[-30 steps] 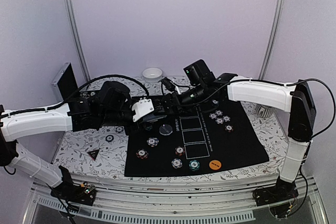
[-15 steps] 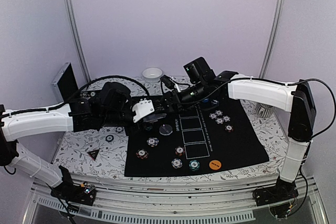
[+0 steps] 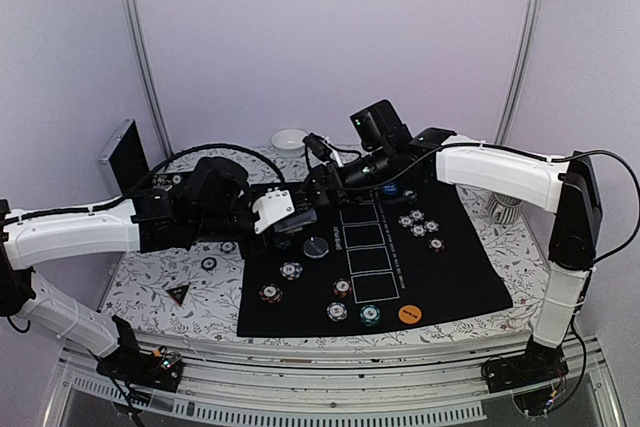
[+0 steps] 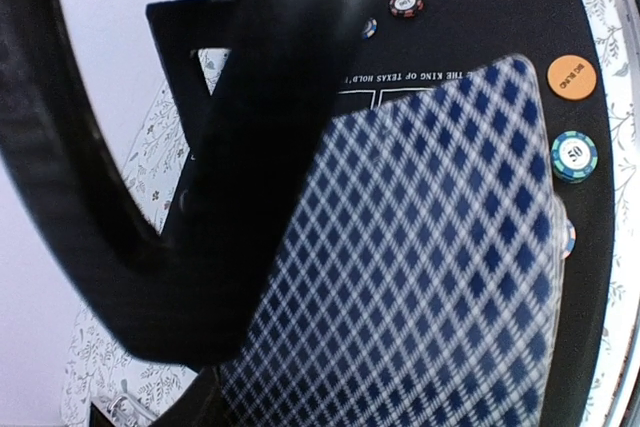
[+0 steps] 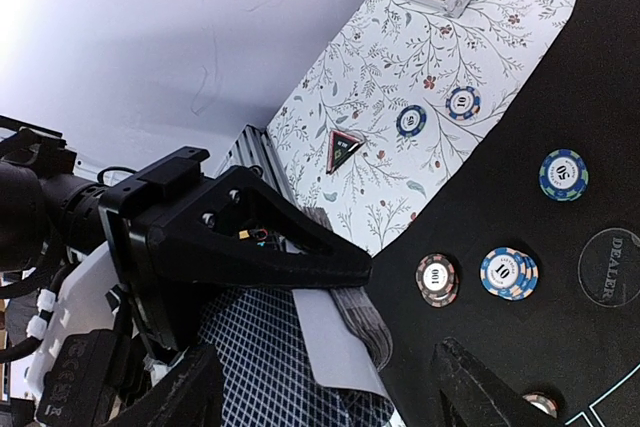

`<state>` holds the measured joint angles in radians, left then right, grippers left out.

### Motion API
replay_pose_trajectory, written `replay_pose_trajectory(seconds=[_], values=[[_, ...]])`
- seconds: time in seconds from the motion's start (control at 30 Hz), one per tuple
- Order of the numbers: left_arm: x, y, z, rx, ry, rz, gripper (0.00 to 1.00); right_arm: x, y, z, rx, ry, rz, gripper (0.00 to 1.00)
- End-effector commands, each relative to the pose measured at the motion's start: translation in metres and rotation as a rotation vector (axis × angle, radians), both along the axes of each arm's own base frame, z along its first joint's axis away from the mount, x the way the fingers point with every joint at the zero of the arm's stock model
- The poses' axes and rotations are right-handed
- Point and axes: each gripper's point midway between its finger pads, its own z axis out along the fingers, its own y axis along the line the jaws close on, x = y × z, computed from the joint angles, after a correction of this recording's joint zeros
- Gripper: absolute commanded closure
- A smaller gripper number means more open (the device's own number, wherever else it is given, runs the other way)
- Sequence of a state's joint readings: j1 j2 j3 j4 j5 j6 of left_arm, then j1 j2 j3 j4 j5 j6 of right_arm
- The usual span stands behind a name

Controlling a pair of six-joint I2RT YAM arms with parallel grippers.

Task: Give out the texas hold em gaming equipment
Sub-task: Adjust the poker card.

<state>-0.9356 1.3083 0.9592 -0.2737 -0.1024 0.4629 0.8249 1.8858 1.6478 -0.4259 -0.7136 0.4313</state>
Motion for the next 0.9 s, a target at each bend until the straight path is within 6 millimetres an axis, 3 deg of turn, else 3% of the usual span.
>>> replay_pose_trajectory(seconds=[0.0,0.4,0.6,0.87], values=[[0.009,0.007,0.012,-0.022,-0.061,0.033,0.56,-0.001,0.003,0.009,0.031,0.024,0.022,0.27],[0.009,0.006,0.025,-0.047,-0.1,0.022,0.59,-0.014,0.034,-0.015,0.087,0.122,0.126,0.29],[0.011,0.008,0.028,-0.049,-0.121,0.027,0.59,-0.019,0.038,-0.015,0.116,0.154,0.159,0.51],[0.013,0.009,0.031,-0.046,-0.141,0.033,0.6,-0.024,0.039,-0.015,0.142,0.186,0.191,0.88]])
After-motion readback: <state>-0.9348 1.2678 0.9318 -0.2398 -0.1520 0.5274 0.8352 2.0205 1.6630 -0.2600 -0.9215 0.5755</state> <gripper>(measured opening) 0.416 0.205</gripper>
